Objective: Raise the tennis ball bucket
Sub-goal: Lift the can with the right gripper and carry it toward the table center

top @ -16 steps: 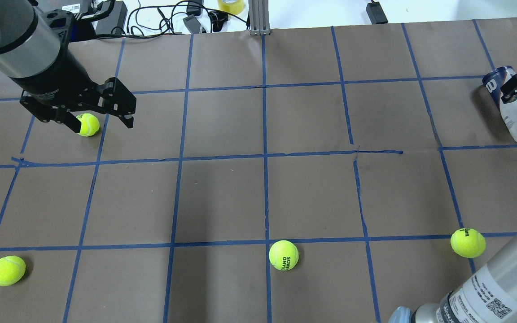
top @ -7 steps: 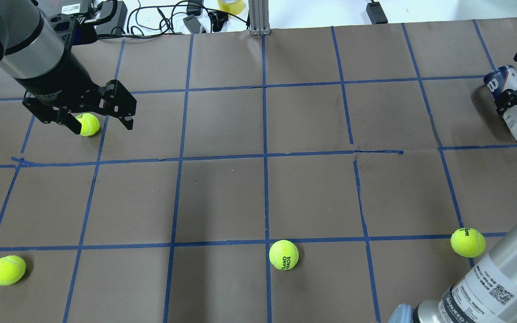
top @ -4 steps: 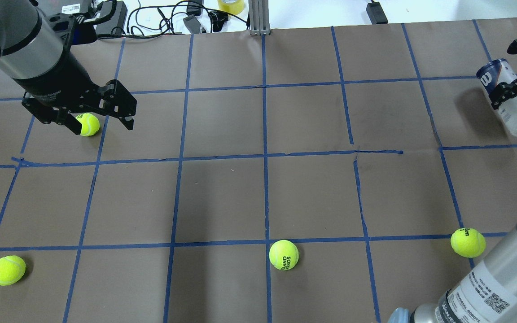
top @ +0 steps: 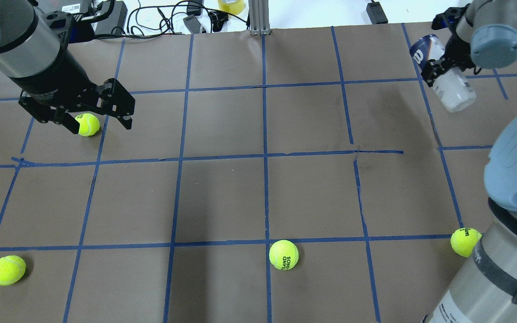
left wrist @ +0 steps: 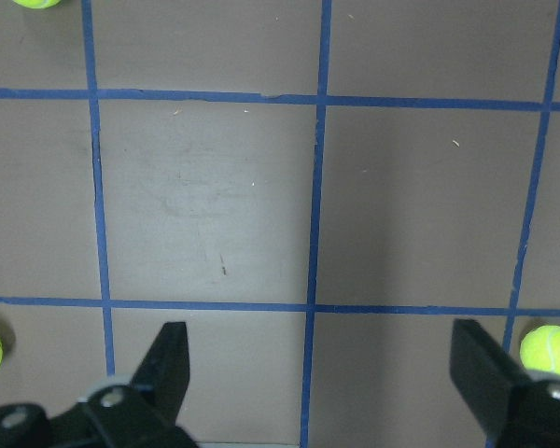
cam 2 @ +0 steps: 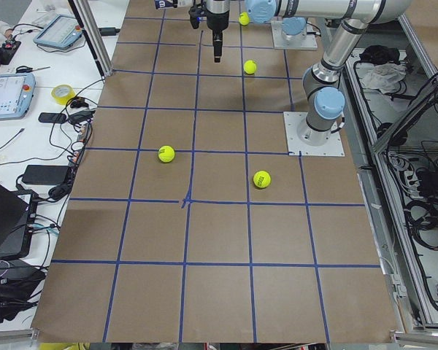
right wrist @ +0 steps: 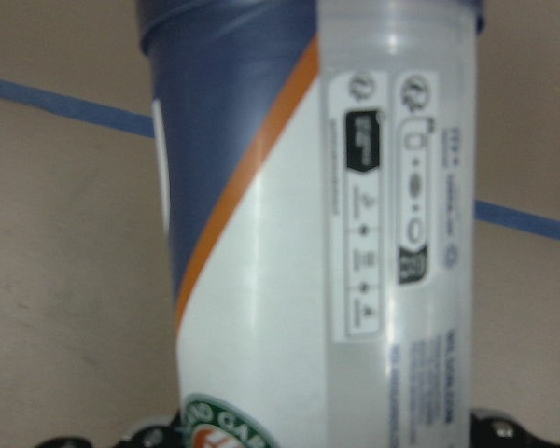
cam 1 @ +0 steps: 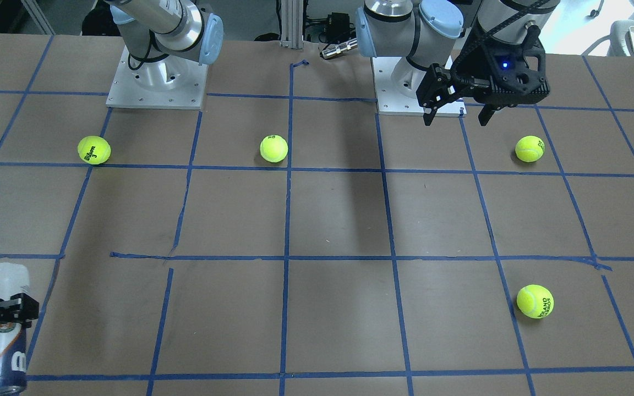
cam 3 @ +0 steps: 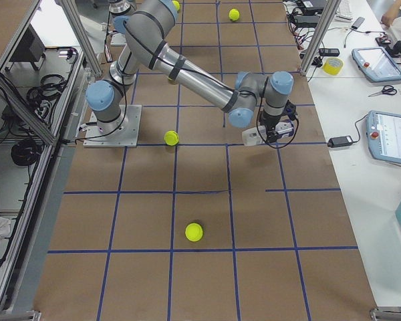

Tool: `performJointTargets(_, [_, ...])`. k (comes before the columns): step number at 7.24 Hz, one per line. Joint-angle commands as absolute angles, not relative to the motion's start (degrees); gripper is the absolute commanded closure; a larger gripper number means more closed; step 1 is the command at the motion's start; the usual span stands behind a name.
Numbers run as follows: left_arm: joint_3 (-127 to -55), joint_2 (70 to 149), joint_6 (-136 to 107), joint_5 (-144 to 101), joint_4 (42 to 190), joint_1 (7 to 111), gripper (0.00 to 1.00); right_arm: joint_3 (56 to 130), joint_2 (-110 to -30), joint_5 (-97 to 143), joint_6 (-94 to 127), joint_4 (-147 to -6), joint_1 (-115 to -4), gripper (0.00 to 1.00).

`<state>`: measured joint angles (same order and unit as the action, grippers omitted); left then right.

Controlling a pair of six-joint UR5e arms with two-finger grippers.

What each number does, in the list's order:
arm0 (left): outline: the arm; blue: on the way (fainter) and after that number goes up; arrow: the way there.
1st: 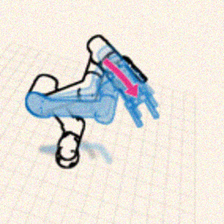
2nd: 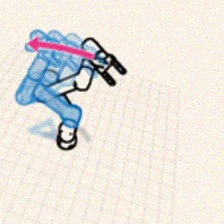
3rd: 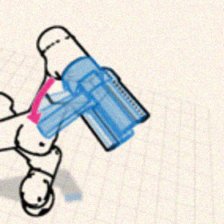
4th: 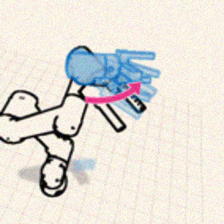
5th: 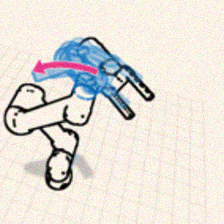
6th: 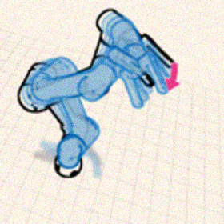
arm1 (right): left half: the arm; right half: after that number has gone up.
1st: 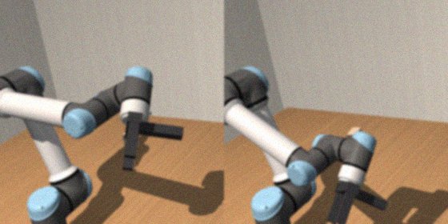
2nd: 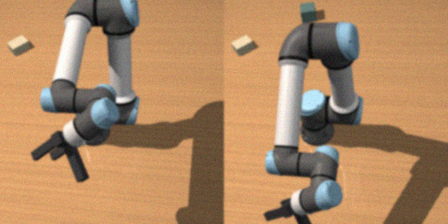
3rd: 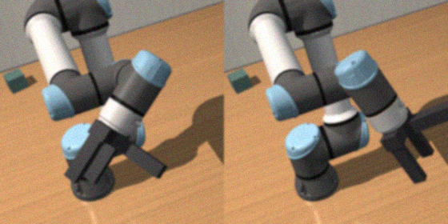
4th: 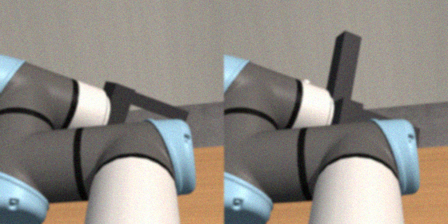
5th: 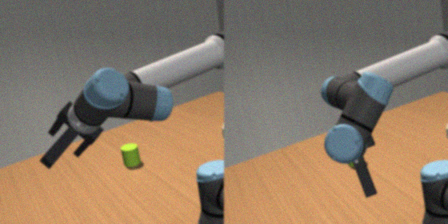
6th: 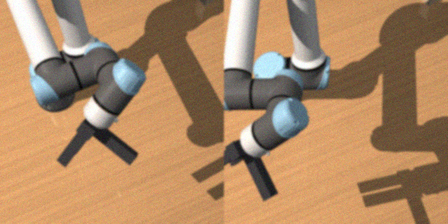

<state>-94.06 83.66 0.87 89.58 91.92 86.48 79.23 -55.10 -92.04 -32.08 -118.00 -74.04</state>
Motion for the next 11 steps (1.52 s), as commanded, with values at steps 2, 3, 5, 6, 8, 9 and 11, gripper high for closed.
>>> performJointTargets(2, [-94.0, 83.6, 0.9, 89.6, 91.9, 86.4, 0.0, 78.9, -55.0, -91.3, -33.2, -121.2, -89.1, 0.28])
performJointTargets(3, [-93.9, 83.8, 0.9, 89.2, 91.9, 86.4, 0.0, 78.9, -54.9, -89.0, -33.8, -121.9, -93.6, 0.27])
performJointTargets(5, [-94.0, 83.8, 0.9, 89.0, 91.9, 86.5, 0.0, 78.9, -54.0, -89.2, -39.7, -128.0, -101.9, 0.27])
performJointTargets(6, [-94.0, 83.6, 0.9, 88.9, 91.8, 86.6, 0.0, 79.0, -53.0, -89.5, -43.0, -131.0, -103.9, 0.27])
performJointTargets(8, [-94.0, 83.8, 1.7, 90.0, 90.8, 85.8, 0.0, 79.0, -49.8, -89.8, -50.6, -136.5, -108.7, 0.26])
performJointTargets(9, [-94.4, 83.8, 1.7, 90.0, 90.3, 85.6, 0.0, 78.7, -48.7, -90.8, -53.1, -136.8, -110.7, 0.26])
performJointTargets(11, [-94.6, 83.9, 1.7, 89.9, 90.3, 85.5, 0.0, 78.1, -47.6, -91.5, -61.9, -136.9, -114.1, 0.2])
